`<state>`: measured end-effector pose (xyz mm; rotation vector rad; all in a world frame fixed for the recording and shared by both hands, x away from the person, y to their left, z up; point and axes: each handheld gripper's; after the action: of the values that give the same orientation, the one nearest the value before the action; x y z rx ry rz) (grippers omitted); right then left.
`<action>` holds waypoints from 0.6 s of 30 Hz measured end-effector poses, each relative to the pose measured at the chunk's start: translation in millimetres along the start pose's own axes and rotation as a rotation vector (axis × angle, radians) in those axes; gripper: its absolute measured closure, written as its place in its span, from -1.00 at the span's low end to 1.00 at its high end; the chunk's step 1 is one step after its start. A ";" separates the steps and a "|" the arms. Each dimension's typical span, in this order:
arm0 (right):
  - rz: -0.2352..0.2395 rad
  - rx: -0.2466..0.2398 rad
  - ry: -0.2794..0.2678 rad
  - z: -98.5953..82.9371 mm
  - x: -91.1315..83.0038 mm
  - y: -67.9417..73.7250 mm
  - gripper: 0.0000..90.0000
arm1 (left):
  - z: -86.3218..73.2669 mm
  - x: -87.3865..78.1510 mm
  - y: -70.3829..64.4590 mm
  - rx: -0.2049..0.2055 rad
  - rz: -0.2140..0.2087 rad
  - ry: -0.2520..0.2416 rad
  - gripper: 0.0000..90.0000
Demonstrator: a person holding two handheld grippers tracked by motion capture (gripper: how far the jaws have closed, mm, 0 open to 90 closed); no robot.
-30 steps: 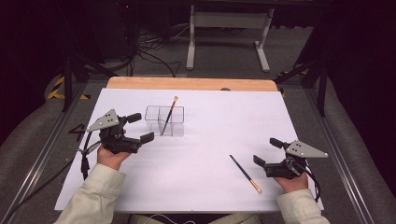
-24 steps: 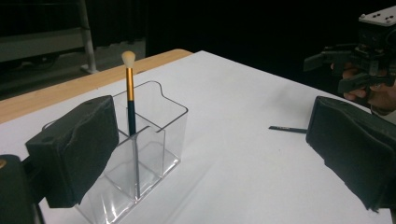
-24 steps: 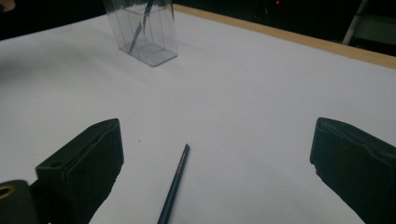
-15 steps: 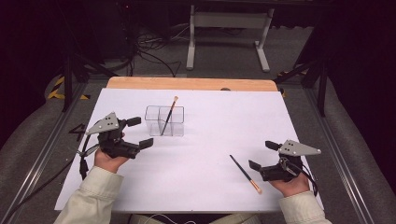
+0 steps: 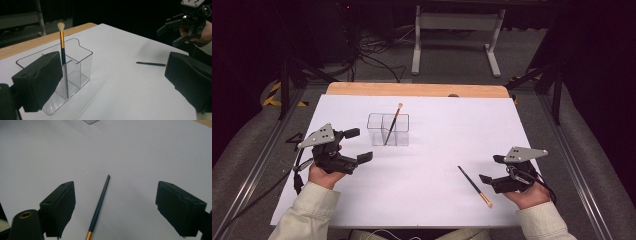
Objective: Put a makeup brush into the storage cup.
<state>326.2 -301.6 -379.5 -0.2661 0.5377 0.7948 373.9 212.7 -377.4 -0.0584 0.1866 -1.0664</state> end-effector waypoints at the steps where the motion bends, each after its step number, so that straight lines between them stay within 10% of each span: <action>1: 0.002 -0.007 0.025 1.8 0.7 0.6 -0.58 | 0.0 -0.1 0.1 0.003 0.000 0.004 -0.95; 18: 0.056 -0.017 0.296 18.0 21.6 5.1 -0.42 | -3.6 -1.6 -0.6 0.010 -0.008 0.076 -0.95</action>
<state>341.3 -277.5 -376.5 -0.3891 0.8203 0.8196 372.0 214.0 -380.7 -0.0093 0.2500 -1.0786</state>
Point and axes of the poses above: each handheld gripper's, and its own axes: x roughly forward along the jaws, z roughly out of its top, y roughly to its left, and after that the axes turned 8 degrees about -y, right-handed
